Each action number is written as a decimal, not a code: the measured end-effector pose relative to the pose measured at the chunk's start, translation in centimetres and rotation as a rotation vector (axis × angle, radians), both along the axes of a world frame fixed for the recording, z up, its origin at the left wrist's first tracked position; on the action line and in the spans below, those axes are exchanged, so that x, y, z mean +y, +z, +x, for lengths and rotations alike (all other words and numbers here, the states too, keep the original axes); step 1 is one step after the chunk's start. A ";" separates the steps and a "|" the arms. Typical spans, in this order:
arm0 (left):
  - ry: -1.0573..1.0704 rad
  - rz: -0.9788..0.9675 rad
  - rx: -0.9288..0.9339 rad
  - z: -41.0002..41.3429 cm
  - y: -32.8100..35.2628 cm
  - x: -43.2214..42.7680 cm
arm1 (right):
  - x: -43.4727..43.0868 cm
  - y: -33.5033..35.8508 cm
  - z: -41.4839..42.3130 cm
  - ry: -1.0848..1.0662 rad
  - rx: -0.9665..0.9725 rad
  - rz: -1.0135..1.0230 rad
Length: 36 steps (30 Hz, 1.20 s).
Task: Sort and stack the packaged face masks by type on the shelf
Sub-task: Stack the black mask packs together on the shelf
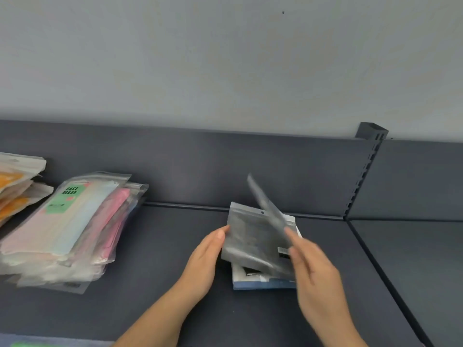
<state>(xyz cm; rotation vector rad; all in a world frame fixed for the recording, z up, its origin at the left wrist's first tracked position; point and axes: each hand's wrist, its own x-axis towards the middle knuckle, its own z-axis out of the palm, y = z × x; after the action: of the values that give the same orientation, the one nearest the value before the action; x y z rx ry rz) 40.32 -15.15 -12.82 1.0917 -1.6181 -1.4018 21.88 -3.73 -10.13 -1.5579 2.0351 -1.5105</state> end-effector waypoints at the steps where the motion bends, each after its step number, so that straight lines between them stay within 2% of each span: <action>1: 0.033 -0.022 0.011 -0.1 0.1 -0.1 | 0.0 0.9 0.0 -0.041 -0.211 -0.069; 3: 0.038 -0.066 -0.025 -0.3 0.2 0.0 | -0.2 2.1 0.5 -0.034 -0.541 -0.116; 7: -0.032 -0.065 -0.077 -0.6 0.0 0.2 | -1.2 1.7 2.8 0.165 -0.964 0.019; 9: 0.001 -0.009 -0.030 -0.7 0.3 0.1 | -1.4 1.3 3.6 0.248 -1.118 0.063; 11: 0.078 0.039 0.048 -0.5 0.5 0.1 | -1.4 1.3 4.0 0.350 -1.173 0.085; 13: 0.146 0.062 0.062 -0.2 0.7 0.0 | -1.2 1.2 3.9 0.441 -1.023 0.152; 14: 0.182 0.070 0.060 0.0 0.7 -0.2 | -1.2 1.0 3.7 0.457 -0.831 0.211; 18: 0.297 0.098 0.112 0.2 0.5 -0.4 | -2.2 1.4 2.1 0.387 0.166 0.507; 20: 0.286 0.157 0.210 0.0 0.6 -0.5 | -2.6 1.2 2.2 0.408 0.413 0.634; 24: 0.283 0.318 0.446 -0.1 0.7 -0.9 | -2.6 0.1 3.1 0.329 0.354 0.703; 26: 0.242 0.359 0.458 0.0 0.6 -1.0 | -2.6 0.1 3.2 0.310 0.389 0.672; 30: 0.196 0.339 0.349 0.1 0.6 -0.8 | -2.7 0.6 2.8 0.304 0.445 0.591; 33: 0.264 0.379 0.445 0.3 0.9 -1.0 | -2.6 0.8 1.9 0.335 0.359 0.547; 36: 0.365 0.468 0.570 0.8 1.1 -1.6 | -2.1 0.8 0.2 0.242 0.446 0.516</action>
<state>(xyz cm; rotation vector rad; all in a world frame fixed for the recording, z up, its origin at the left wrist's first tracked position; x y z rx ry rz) 41.15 -16.76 -11.70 1.0402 -0.6674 -1.6772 22.06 -5.84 -9.37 -1.9216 2.1079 -0.5182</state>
